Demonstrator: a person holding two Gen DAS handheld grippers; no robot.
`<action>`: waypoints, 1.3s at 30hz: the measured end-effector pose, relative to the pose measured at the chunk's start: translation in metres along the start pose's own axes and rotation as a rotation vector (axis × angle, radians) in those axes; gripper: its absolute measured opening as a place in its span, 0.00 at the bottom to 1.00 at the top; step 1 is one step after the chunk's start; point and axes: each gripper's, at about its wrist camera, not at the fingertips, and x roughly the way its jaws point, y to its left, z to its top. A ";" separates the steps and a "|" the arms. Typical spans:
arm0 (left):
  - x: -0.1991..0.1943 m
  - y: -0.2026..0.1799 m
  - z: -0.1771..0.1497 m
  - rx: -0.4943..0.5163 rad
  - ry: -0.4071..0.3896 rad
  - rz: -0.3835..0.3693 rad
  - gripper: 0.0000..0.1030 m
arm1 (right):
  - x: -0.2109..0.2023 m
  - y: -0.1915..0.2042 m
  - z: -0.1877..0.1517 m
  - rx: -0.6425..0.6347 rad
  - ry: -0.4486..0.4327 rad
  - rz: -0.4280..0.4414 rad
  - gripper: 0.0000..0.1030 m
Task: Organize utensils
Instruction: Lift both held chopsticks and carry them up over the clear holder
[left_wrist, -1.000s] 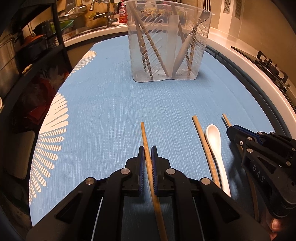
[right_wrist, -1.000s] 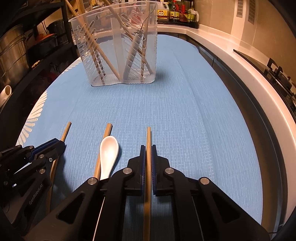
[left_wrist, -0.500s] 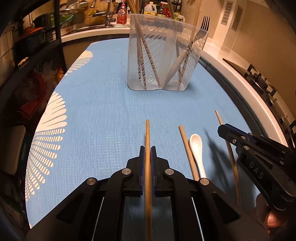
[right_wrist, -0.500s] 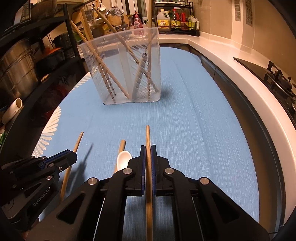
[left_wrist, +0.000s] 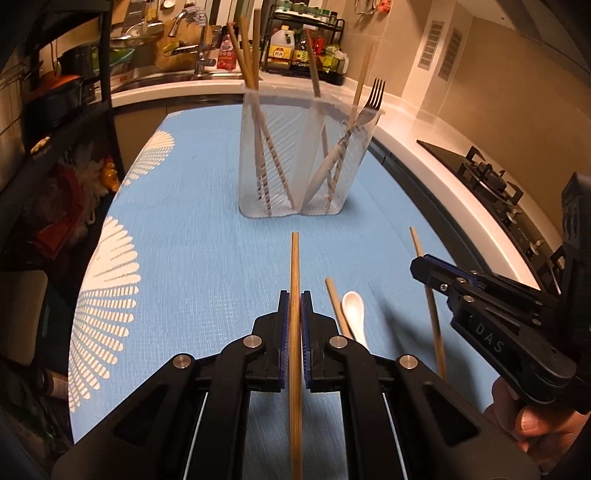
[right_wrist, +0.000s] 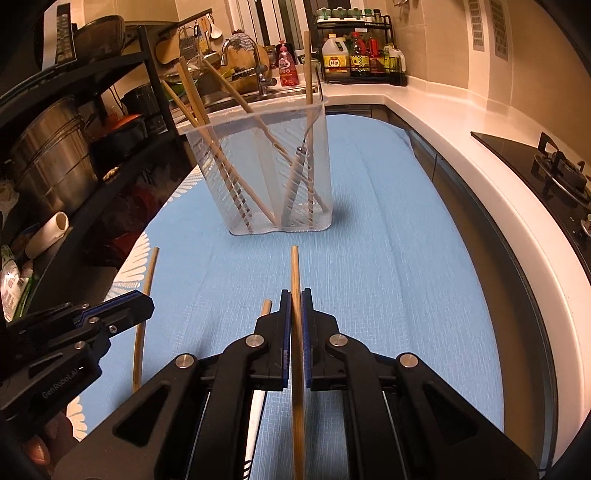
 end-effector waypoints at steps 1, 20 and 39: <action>-0.003 -0.001 0.002 0.000 -0.005 -0.002 0.06 | -0.004 0.000 0.003 0.002 -0.007 0.002 0.06; -0.067 -0.019 0.041 0.043 -0.086 -0.007 0.06 | -0.072 0.007 0.055 -0.045 -0.124 -0.002 0.06; -0.082 -0.020 0.086 0.087 -0.108 0.079 0.06 | -0.087 0.014 0.100 -0.045 -0.180 -0.043 0.05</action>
